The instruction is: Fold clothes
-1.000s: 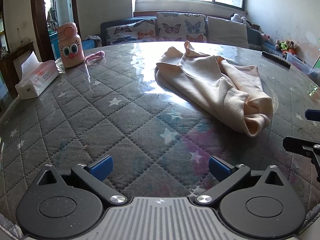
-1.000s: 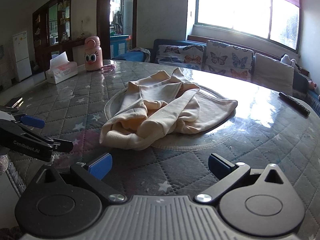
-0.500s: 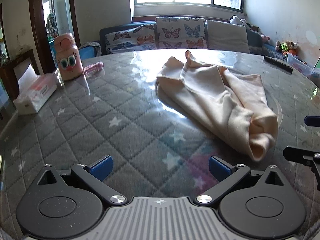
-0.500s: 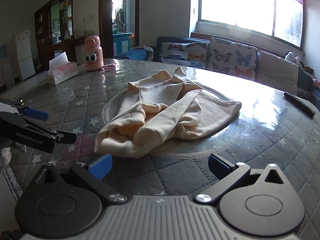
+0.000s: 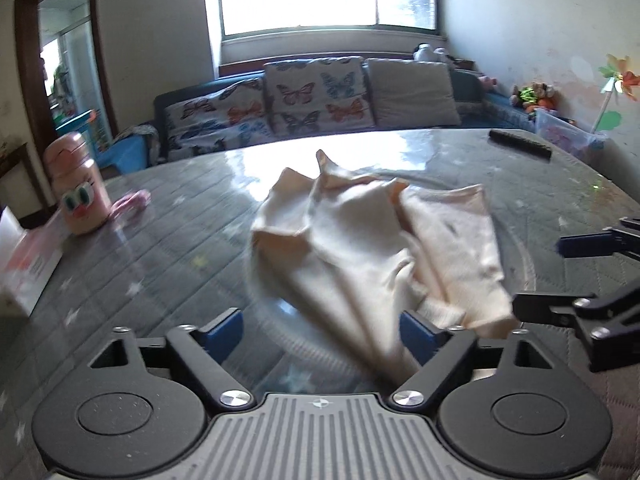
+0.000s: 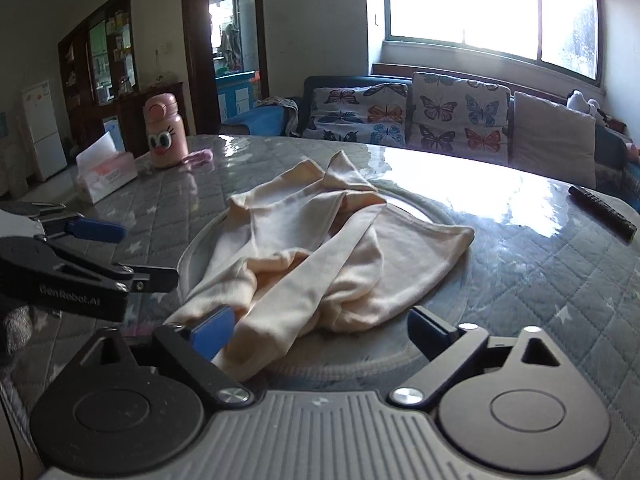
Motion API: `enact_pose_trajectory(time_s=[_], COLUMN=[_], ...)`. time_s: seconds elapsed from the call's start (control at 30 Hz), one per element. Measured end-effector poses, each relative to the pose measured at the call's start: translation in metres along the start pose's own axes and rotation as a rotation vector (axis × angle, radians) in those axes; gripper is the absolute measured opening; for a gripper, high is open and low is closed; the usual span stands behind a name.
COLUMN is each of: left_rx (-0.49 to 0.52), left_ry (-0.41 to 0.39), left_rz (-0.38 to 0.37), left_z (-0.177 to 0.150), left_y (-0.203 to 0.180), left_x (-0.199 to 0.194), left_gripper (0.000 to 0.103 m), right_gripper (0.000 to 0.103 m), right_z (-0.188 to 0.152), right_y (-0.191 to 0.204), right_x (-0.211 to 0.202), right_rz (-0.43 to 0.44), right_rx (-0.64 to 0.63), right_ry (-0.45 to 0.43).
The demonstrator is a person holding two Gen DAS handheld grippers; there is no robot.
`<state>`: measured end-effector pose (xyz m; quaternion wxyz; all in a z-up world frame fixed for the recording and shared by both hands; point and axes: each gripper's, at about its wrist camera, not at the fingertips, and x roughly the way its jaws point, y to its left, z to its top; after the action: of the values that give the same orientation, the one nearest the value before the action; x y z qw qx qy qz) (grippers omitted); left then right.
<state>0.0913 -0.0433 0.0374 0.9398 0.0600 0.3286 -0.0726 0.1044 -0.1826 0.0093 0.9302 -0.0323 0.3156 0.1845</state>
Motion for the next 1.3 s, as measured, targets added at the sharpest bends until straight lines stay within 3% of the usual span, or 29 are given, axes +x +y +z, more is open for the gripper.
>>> enact_pose_trajectory(time_s=[0.17,0.4,0.53,0.67,0.87,1.0,1.17,1.3], left_rx=[0.046,0.090,0.104,0.104,0.118,0.120,0.109,0.076], left_ry=[0.000,0.028,0.051,0.070,0.066,0.060,0.045,0.010], left_rz=[-0.049,-0.110,-0.131,-0.171,-0.195,-0.194,-0.168,-0.134], left_z=[0.017,0.028,0.033,0.033,0.034,0.035,0.036,0.040], left_y=[-0.011,-0.023,-0.025,-0.024,-0.024,-0.022,-0.016,-0.002], left_x=[0.017,0.044,0.061,0.070,0.073,0.074,0.070,0.059], left_gripper=[0.062,0.051,0.039,0.023,0.009,0.004,0.000,0.000], right_gripper=[0.080,0.062,0.053,0.047,0.038,0.028,0.008,0.002], right_z=[0.017,0.043,0.061,0.076,0.087,0.088,0.086,0.087], right_y=[-0.017,-0.040,-0.053,-0.062,-0.071,-0.081,-0.090,-0.091], right_x=[0.017,0.055,0.084,0.117,0.158,0.171,0.178,0.167], right_rz=[0.013,0.019,0.030,0.042,0.040,0.066,0.104,0.089], right_rx=[0.046,0.085,0.116,0.143,0.177,0.237,0.306,0.307], right_ry=[0.019,0.066,0.078,0.100,0.118,0.126,0.132,0.100])
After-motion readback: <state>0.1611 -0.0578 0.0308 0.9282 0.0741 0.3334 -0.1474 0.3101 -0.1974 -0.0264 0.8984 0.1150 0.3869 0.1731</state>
